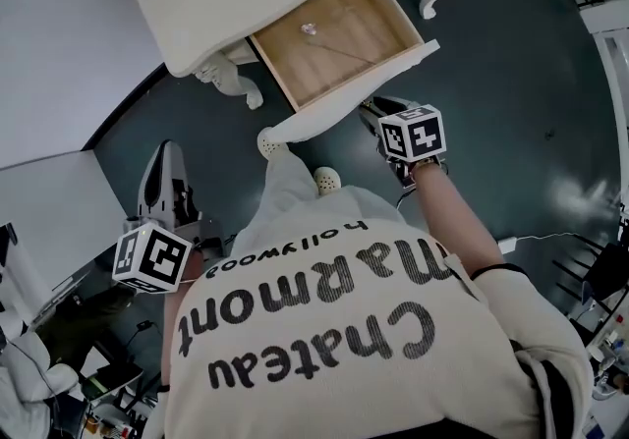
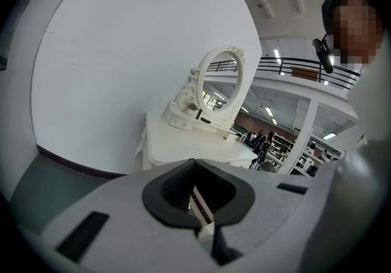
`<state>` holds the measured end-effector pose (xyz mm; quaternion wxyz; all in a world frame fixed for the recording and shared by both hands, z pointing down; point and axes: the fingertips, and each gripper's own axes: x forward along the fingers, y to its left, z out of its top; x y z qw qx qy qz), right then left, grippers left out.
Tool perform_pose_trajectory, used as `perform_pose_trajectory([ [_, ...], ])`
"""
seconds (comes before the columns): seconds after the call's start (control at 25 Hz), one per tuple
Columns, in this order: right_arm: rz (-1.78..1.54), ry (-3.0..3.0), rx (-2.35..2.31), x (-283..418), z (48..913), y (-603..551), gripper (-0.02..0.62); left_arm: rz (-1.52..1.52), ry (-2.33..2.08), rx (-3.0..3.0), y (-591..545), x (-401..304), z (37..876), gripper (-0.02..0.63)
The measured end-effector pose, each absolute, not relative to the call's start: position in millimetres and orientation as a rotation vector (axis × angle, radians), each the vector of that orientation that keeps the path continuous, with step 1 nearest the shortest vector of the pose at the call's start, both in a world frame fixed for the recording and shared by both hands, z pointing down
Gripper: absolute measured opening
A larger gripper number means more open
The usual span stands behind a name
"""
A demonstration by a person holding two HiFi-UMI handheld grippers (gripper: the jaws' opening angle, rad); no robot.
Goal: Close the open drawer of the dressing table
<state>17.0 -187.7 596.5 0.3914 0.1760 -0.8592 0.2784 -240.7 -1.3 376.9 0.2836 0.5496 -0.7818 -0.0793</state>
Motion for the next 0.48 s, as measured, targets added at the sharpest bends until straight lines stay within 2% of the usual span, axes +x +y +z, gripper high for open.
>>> perform_pose_trajectory([
  [0.48,0.635,-2.163,0.396,10.0,603.3,-185.4,0.15,-0.208,-2.107,1.479,-7.1,-235.3,372.3,0.008],
])
